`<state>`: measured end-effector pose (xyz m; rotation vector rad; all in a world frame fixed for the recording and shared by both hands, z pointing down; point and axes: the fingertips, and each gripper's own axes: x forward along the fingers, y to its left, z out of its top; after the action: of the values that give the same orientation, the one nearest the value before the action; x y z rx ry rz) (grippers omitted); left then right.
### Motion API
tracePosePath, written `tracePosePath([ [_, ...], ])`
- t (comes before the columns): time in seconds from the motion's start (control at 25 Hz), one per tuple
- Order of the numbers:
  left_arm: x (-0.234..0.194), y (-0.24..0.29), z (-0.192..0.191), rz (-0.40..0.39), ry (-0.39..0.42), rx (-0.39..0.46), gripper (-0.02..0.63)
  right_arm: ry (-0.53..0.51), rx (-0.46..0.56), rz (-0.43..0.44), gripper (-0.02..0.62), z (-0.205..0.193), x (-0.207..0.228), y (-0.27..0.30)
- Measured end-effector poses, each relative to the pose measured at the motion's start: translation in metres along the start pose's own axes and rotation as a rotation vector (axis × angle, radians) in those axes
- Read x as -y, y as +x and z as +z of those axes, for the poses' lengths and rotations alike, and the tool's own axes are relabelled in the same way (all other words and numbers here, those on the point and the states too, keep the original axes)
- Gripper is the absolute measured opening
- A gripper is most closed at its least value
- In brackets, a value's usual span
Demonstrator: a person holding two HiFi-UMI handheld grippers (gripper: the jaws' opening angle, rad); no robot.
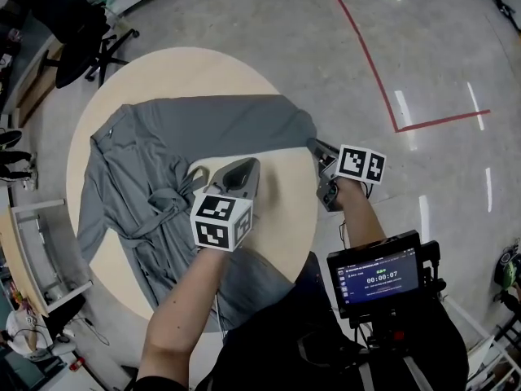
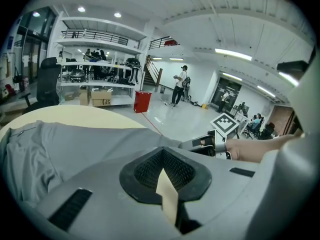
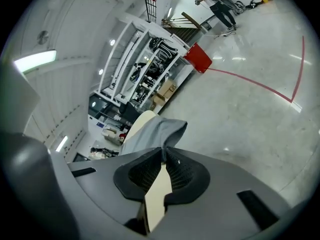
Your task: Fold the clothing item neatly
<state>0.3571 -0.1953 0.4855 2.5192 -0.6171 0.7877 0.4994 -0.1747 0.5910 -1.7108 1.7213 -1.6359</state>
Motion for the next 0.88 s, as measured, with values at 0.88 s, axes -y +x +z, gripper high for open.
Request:
tracePosePath([
  [0.88, -0.245, -0.401, -0.091, 0.455, -0.316, 0.477, -0.007, -0.774, -0.015, -0.133, 0.032, 0.031, -0.301, 0.094],
])
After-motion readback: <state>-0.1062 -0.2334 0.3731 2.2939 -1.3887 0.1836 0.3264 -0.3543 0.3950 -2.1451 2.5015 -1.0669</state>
